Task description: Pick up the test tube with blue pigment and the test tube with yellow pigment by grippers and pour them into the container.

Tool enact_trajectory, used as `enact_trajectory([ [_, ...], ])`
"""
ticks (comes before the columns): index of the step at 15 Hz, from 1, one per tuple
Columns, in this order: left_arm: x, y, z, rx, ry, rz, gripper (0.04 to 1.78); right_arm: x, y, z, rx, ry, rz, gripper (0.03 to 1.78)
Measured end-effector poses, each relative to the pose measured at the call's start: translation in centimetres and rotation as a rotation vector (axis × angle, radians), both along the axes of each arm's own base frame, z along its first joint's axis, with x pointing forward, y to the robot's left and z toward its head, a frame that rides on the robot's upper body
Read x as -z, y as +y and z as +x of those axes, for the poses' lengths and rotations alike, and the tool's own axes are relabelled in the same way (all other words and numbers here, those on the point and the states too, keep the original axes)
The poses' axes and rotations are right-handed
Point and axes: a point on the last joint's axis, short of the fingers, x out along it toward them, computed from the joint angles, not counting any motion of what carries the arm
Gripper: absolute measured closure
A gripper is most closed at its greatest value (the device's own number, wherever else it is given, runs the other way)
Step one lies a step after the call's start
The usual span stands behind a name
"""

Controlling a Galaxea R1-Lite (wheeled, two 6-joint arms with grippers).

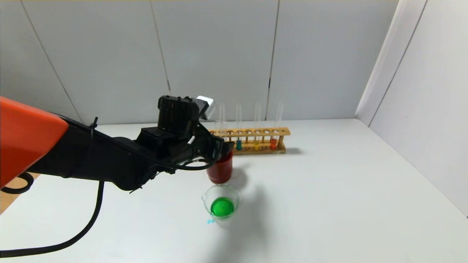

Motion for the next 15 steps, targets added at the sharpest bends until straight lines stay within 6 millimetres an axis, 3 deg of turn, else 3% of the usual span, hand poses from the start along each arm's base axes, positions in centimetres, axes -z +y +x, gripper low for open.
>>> enact_trajectory([
  [4,-3.5,1.9,-0.9,-0.054,-0.100,-0.004,0.08,0.0,0.0,0.0,0.000,0.000,0.000,0.08],
  [8,-8.1,8.2,-2.7,-0.289,-0.232,0.057,0.08,0.0,0.0,0.0,0.000,0.000,0.000,0.08],
  [12,-9.9,14.1,-7.5,-0.448,-0.284,0.075,0.08,0.0,0.0,0.0,0.000,0.000,0.000,0.08],
  [15,-9.8,16.3,-11.7,-0.496,-0.312,0.069,0.08,0.0,0.0,0.0,0.000,0.000,0.000,0.08],
])
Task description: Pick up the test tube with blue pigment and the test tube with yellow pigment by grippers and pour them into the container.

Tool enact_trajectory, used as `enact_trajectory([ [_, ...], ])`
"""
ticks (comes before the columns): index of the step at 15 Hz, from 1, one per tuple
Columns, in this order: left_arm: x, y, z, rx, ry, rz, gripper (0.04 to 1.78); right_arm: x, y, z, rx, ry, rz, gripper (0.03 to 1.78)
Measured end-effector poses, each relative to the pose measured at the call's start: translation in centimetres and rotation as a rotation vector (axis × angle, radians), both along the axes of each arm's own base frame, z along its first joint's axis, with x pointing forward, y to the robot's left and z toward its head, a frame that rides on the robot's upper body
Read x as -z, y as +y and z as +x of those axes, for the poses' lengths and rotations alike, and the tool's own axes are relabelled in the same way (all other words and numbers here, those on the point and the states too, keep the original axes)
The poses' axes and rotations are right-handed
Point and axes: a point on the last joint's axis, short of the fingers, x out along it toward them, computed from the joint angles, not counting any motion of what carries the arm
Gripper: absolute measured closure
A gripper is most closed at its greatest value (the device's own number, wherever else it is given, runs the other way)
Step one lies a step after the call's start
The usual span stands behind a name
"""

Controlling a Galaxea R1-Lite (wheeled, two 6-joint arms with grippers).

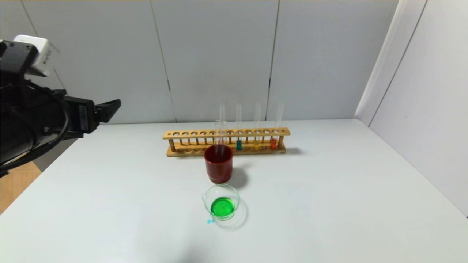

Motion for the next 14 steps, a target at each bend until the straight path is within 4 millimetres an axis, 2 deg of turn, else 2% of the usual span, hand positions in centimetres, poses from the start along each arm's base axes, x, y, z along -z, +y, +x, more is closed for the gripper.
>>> enact_trajectory([
  [3,0.3,0.9,-3.5,0.005,-0.026,-0.006,0.08,0.0,0.0,0.0,0.000,0.000,0.000,0.08],
  [6,2.0,1.8,-6.3,0.064,-0.003,-0.013,0.08,0.0,0.0,0.0,0.000,0.000,0.000,0.08],
  [10,3.1,3.3,-9.0,0.140,-0.021,-0.048,0.08,0.0,0.0,0.0,0.000,0.000,0.000,0.08],
  [14,3.6,3.6,-12.1,0.229,-0.065,-0.069,0.08,0.0,0.0,0.0,0.000,0.000,0.000,0.08],
])
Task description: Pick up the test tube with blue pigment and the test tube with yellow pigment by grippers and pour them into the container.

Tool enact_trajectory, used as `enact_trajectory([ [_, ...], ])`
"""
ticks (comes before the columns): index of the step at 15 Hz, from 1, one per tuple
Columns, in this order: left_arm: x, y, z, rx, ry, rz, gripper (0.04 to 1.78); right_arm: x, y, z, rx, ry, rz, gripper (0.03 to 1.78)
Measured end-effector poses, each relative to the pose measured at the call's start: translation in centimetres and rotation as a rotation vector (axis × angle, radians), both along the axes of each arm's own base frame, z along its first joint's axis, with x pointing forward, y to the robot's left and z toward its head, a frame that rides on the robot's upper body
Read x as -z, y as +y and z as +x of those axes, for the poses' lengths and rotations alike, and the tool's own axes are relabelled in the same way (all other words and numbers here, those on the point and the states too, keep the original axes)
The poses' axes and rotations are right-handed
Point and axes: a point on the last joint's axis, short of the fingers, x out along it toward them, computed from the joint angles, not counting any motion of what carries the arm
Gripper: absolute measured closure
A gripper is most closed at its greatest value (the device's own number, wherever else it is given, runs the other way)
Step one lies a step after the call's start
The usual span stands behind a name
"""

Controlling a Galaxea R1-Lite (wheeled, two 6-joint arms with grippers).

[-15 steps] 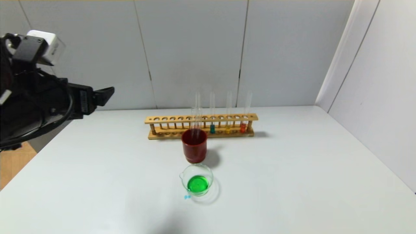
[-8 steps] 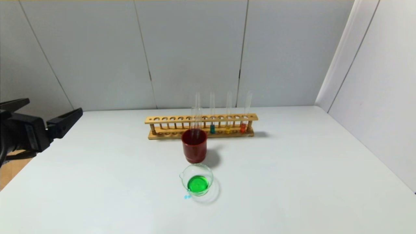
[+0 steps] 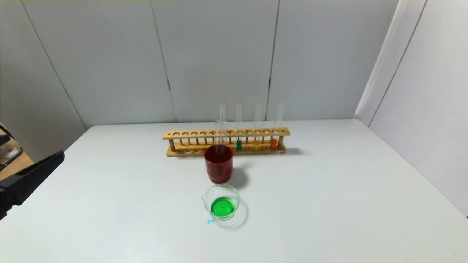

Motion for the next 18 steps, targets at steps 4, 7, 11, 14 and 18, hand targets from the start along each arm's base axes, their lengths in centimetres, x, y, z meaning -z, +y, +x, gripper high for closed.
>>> enact_trajectory([
  [4,1.7,-0.1,-3.6,-0.008,-0.050,-0.002,0.08,0.0,0.0,0.0,0.000,0.000,0.000,0.08],
  [7,2.8,-0.3,-6.4,0.004,-0.091,-0.003,0.08,0.0,0.0,0.0,0.000,0.000,0.000,0.08],
  [11,5.5,-0.3,-9.3,-0.014,-0.123,-0.007,0.08,0.0,0.0,0.0,0.000,0.000,0.000,0.08],
  [14,7.7,-0.3,-10.4,-0.019,-0.123,-0.009,0.08,0.0,0.0,0.0,-0.001,0.000,0.000,0.08],
  [18,9.9,-0.3,-11.4,-0.010,-0.152,-0.040,0.08,0.0,0.0,0.0,0.000,0.000,0.000,0.08],
])
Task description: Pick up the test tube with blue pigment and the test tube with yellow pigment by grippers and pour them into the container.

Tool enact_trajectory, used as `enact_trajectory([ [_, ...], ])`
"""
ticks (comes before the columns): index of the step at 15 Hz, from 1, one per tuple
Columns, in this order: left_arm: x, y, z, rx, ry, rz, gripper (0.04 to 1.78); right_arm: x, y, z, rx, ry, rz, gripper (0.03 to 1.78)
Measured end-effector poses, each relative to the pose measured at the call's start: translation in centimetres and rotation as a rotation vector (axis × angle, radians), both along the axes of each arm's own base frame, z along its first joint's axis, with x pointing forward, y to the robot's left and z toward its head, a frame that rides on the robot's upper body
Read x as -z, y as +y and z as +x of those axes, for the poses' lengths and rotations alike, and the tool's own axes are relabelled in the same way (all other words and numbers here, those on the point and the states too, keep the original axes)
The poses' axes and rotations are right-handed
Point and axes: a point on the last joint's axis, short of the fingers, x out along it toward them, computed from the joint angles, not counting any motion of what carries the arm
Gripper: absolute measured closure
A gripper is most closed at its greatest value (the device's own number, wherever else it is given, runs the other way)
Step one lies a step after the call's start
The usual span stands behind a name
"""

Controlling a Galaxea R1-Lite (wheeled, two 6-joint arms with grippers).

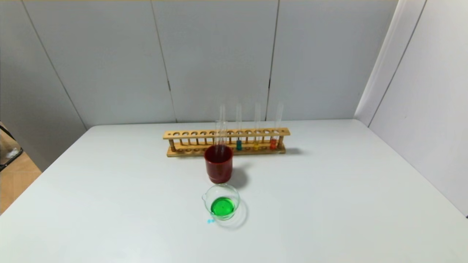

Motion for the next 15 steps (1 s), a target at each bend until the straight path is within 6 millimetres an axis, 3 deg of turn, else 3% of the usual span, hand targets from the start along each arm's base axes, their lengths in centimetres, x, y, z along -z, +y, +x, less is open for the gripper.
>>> enact_trajectory([
  [3,1.0,0.0,-0.2,-0.009,-0.010,-0.036,0.08,0.0,0.0,0.0,0.000,0.000,0.000,0.08],
  [6,3.5,0.1,0.8,-0.027,0.028,-0.012,0.08,0.0,0.0,0.0,0.000,0.000,0.000,0.08],
  [12,4.6,0.4,1.2,-0.191,0.056,-0.014,0.08,0.0,0.0,0.0,-0.001,0.000,0.000,0.08],
  [15,4.8,0.4,1.2,-0.191,0.078,-0.005,0.08,0.0,0.0,0.0,0.000,0.000,0.000,0.08],
])
